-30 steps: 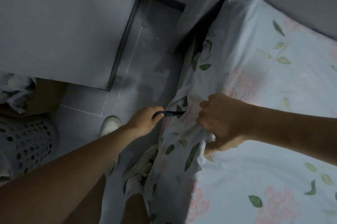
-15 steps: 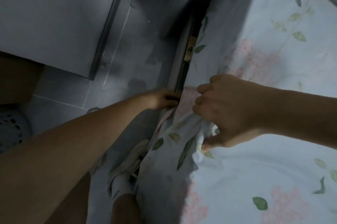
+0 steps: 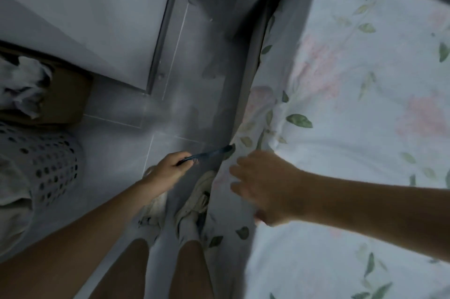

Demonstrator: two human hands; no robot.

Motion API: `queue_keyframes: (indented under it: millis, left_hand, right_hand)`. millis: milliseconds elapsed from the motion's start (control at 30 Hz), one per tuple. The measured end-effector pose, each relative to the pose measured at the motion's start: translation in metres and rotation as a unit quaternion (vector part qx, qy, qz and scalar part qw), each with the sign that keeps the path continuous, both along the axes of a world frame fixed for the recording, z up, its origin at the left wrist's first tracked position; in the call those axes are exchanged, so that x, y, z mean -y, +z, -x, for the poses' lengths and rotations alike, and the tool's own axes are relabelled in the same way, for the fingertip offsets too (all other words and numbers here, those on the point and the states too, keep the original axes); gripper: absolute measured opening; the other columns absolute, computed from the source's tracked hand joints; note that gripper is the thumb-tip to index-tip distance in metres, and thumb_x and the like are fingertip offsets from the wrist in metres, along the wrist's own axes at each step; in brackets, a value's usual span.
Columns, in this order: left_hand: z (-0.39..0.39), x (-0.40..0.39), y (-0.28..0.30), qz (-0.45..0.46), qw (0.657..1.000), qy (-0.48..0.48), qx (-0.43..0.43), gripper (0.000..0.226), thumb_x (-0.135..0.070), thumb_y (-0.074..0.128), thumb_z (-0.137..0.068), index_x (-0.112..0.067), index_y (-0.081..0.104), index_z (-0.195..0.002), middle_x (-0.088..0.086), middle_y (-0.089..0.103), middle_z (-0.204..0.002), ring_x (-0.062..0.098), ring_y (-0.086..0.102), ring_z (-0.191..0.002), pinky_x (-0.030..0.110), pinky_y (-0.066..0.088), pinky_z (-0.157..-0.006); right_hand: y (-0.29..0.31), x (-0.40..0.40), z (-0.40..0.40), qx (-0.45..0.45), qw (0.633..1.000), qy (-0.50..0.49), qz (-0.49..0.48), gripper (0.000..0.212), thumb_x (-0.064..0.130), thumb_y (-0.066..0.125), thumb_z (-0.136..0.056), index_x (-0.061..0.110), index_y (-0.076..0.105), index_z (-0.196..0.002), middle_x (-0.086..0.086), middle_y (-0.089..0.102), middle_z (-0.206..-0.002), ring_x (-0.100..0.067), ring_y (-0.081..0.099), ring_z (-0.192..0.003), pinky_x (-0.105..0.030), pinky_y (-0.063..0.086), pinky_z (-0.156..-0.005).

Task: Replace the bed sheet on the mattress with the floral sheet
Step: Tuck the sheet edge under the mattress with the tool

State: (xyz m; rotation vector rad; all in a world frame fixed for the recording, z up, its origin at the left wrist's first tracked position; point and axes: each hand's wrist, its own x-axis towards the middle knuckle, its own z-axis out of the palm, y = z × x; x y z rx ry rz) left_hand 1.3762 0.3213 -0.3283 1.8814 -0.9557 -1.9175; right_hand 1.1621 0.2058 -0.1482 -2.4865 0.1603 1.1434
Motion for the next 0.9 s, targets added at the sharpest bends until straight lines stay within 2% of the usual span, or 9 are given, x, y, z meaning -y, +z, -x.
queue_keyframes:
  millis: [67,167,267,400,533,633,700,833,900]
  left_hand:
    - [0.007,-0.011,0.004,0.014,1.0,0.005,0.011,0.018,-0.015,0.054,-0.107,-0.009,0.066,-0.094,-0.011,0.048,-0.058,0.001,0.041,-0.046,0.014,0.03,-0.047]
    - [0.016,-0.019,0.009,0.048,0.998,0.003,0.045,0.019,-0.016,0.055,-0.106,-0.005,0.068,-0.098,-0.008,0.051,-0.063,-0.001,0.047,-0.051,0.014,0.035,-0.051]
    - [0.021,-0.02,0.002,0.057,0.997,-0.003,0.053,0.022,-0.018,0.054,-0.107,-0.002,0.066,-0.099,-0.004,0.048,-0.065,-0.001,0.044,-0.049,0.016,0.033,-0.05]
    - [0.022,-0.022,-0.012,0.073,0.994,0.003,0.076,0.024,-0.026,0.056,-0.106,-0.009,0.067,-0.093,0.0,0.057,-0.069,0.005,0.048,-0.059,0.027,0.035,-0.058]
    - [0.027,-0.023,-0.011,0.099,0.988,-0.049,0.11,0.025,-0.027,0.054,-0.106,-0.013,0.063,-0.087,0.004,0.058,-0.071,0.013,0.049,-0.062,0.027,0.033,-0.058]
    - [0.043,-0.017,-0.012,0.109,0.987,-0.071,0.096,0.027,-0.029,0.051,-0.107,-0.019,0.06,-0.085,0.003,0.059,-0.072,0.013,0.052,-0.063,0.031,0.036,-0.06]
    - [0.063,-0.006,-0.016,0.113,0.989,-0.062,0.066,0.024,-0.026,0.052,-0.108,-0.024,0.062,-0.086,-0.002,0.061,-0.075,0.011,0.055,-0.067,0.029,0.039,-0.062]
    - [0.112,0.034,-0.039,0.181,0.981,-0.063,-0.023,0.023,-0.023,0.056,-0.104,-0.008,0.072,-0.094,0.004,0.073,-0.088,0.016,0.067,-0.079,0.035,0.052,-0.073]
    - [0.129,0.055,-0.058,0.198,0.973,-0.108,-0.044,0.021,-0.012,0.055,-0.103,0.0,0.071,-0.109,0.006,0.073,-0.104,0.014,0.067,-0.09,0.028,0.052,-0.08]
  right_hand:
    - [-0.014,-0.03,0.022,-0.064,0.998,-0.011,-0.002,0.064,0.065,0.072,-0.081,0.02,0.064,-0.126,-0.001,0.053,-0.116,-0.025,0.048,-0.108,-0.037,0.036,-0.087]
    - [-0.038,-0.032,0.038,-0.063,0.997,0.04,0.016,0.067,0.074,0.069,-0.077,0.019,0.068,-0.116,0.0,0.056,-0.105,-0.025,0.05,-0.101,-0.038,0.031,-0.08]
    - [-0.048,-0.024,0.024,-0.08,0.992,0.097,0.02,0.082,0.091,0.062,-0.068,0.02,0.066,-0.111,0.002,0.056,-0.091,-0.023,0.05,-0.087,-0.036,0.029,-0.074]
    - [-0.043,-0.017,0.005,-0.131,0.984,0.117,-0.01,0.079,0.093,0.065,-0.063,0.021,0.055,-0.093,0.006,0.039,-0.069,-0.016,0.036,-0.059,-0.032,0.032,-0.067]
    - [-0.016,-0.021,0.012,-0.11,0.988,0.108,0.009,0.077,0.092,0.064,-0.065,0.021,0.051,-0.091,0.005,0.047,-0.072,-0.02,0.046,-0.066,-0.033,0.038,-0.069]
    - [0.004,-0.026,0.026,-0.084,0.992,0.094,0.019,0.073,0.09,0.063,-0.069,0.021,0.048,-0.088,0.002,0.062,-0.083,-0.024,0.057,-0.076,-0.035,0.045,-0.07]
    - [0.012,-0.028,0.027,-0.082,0.992,0.088,0.024,0.071,0.088,0.062,-0.071,0.02,0.047,-0.088,0.001,0.062,-0.084,-0.024,0.057,-0.076,-0.036,0.045,-0.07]
    - [0.012,-0.03,0.03,-0.06,0.994,0.088,0.036,0.066,0.083,0.061,-0.077,0.02,0.044,-0.085,0.003,0.054,-0.077,-0.021,0.053,-0.072,-0.036,0.043,-0.068]
    - [0.006,-0.033,0.035,-0.036,0.996,0.074,0.03,0.066,0.078,0.062,-0.079,0.019,0.034,-0.072,0.003,0.049,-0.07,-0.019,0.046,-0.065,-0.036,0.036,-0.064]
